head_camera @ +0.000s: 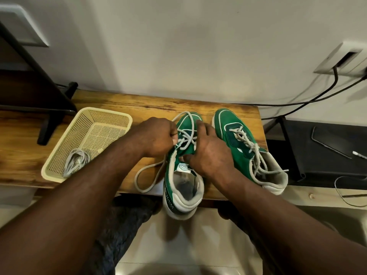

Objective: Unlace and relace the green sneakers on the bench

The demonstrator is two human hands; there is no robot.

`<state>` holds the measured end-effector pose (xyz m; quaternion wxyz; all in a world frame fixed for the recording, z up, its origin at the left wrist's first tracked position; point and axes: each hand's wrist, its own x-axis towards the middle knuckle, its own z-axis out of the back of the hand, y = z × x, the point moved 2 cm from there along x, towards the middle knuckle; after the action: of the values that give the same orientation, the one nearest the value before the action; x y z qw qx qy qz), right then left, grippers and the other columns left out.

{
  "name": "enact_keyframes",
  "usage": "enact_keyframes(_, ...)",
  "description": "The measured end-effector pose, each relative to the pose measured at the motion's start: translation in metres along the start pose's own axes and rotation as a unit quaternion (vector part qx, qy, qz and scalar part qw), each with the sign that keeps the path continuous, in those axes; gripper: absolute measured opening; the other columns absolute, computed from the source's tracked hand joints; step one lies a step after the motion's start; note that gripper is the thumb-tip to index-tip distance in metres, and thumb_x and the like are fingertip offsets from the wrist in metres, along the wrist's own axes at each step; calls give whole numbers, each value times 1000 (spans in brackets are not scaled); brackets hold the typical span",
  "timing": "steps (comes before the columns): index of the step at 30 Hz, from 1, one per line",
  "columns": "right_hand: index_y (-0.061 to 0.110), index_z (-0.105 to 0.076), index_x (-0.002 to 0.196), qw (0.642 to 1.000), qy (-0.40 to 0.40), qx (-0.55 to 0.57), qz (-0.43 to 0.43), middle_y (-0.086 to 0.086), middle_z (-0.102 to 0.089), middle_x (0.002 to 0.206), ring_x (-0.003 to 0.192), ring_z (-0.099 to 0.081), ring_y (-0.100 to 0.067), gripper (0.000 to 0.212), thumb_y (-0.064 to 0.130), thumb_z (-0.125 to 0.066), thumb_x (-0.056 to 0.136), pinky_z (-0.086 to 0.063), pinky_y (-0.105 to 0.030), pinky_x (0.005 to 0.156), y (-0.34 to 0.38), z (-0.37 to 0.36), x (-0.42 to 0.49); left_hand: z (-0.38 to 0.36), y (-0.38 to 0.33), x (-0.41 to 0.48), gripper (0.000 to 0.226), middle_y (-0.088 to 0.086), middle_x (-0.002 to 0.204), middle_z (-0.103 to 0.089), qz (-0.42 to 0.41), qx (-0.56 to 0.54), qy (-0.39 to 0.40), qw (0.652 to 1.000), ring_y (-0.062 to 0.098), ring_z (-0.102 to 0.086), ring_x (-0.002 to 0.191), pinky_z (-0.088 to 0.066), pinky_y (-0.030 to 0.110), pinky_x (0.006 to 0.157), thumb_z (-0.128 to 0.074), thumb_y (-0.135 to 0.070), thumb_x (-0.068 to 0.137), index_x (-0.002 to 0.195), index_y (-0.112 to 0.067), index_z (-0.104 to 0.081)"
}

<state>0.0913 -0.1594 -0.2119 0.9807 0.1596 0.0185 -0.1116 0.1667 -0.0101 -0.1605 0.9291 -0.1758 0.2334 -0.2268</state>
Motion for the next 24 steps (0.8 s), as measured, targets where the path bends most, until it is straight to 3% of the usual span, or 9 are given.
enact_keyframes(4,33,-29,144,999,-11,-9,32,-9,-43,155,106,-68,-34,85,44,-85,81,-60,-42,81,1,-4,0,0,0,-2,9,-11,83,-72,5,-26,-9,1000,16,-70,83,-60,45,85,-71,-31,89,81,-32,-72)
enact_keyframes(7,35,-36,138,999,-8,-27,43,-12,-41,157,109,-67,-35,70,38,-82,85,-59,-43,79,1,-5,1,-4,-3,0,10,-12,79,-71,2,-32,-13,999,14,-69,78,-60,41,83,-79,-39,88,82,-32,-75)
enact_keyframes(10,34,-38,139,999,-2,-38,38,-13,-35,163,114,-66,-36,68,37,-80,86,-60,-44,84,2,-5,1,-10,-5,4,10,-12,86,-74,11,-27,-8,1000,7,-66,76,-56,30,70,-81,-39,89,83,-33,-77)
enact_keyframes(13,33,-40,138,998,2,-45,40,-14,-29,167,117,-66,-39,64,34,-78,87,-59,-46,87,4,-4,1,-12,-10,4,2,-14,91,-74,-4,8,-34,999,4,-61,78,-38,23,56,-78,-35,90,88,-37,-79)
enact_keyframes(20,32,-46,137,998,9,-49,39,-16,-28,168,117,-66,-39,59,32,-76,87,-59,-45,86,3,-4,1,-12,-22,-1,13,-9,90,-70,-28,117,-33,992,10,-59,74,-35,26,52,-67,-44,93,100,-41,-77)
enact_keyframes(24,32,-48,143,997,23,-61,40,-13,-22,170,114,-67,-37,62,31,-74,87,-60,-45,89,4,-3,2,-16,-20,1,9,-10,85,-68,3,90,-37,995,8,-59,74,-37,26,55,-69,-44,90,88,-36,-73)
